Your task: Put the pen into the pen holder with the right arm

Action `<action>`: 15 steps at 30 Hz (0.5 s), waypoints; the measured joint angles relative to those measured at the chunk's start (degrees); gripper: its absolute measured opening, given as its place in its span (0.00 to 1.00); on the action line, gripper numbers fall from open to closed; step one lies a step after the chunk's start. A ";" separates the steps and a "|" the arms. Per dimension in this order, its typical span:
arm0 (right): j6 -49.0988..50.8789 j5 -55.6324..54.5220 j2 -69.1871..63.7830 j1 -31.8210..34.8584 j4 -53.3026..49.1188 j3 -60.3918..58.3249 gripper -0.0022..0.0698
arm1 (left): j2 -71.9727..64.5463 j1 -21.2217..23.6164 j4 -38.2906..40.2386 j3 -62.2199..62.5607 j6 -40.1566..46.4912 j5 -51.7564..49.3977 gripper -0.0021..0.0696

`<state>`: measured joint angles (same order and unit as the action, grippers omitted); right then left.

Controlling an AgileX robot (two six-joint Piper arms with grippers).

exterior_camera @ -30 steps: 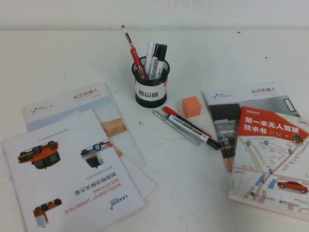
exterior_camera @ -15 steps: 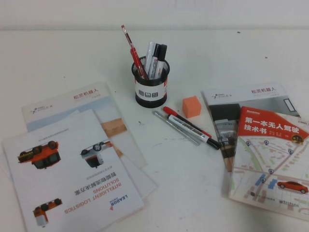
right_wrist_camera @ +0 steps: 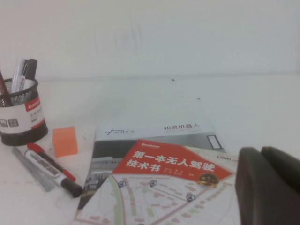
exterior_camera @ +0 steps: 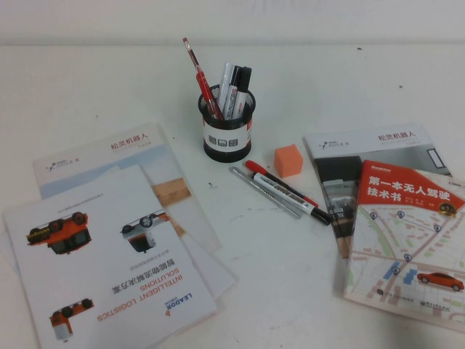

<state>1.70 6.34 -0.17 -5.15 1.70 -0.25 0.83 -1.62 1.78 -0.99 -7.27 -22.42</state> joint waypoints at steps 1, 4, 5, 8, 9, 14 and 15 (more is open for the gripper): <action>-2.36 -0.12 0.38 0.30 1.61 -0.54 0.00 | 0.00 0.00 0.00 0.00 0.00 0.00 0.03; -5.37 0.56 0.62 1.38 3.40 -1.11 0.00 | 0.00 0.00 0.00 0.00 0.00 0.00 0.03; -5.87 1.60 0.62 1.66 3.67 -1.11 0.00 | 0.00 0.00 0.00 0.00 0.00 0.00 0.03; -6.37 4.85 0.62 1.76 3.77 -1.11 0.00 | 0.00 0.00 0.00 0.00 0.00 0.00 0.03; -6.49 5.80 0.62 1.76 3.77 -1.11 0.00 | 0.00 0.00 0.00 0.00 0.00 0.00 0.03; -6.87 12.04 0.62 1.76 3.31 -1.11 0.00 | 0.00 0.00 0.00 0.00 0.00 0.00 0.03; -7.02 12.44 0.62 1.76 3.02 -1.11 0.00 | 0.00 0.00 0.00 0.00 0.00 0.00 0.03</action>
<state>-5.32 18.78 0.44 -3.39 4.73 -1.37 0.83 -1.62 1.78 -0.99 -7.27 -22.42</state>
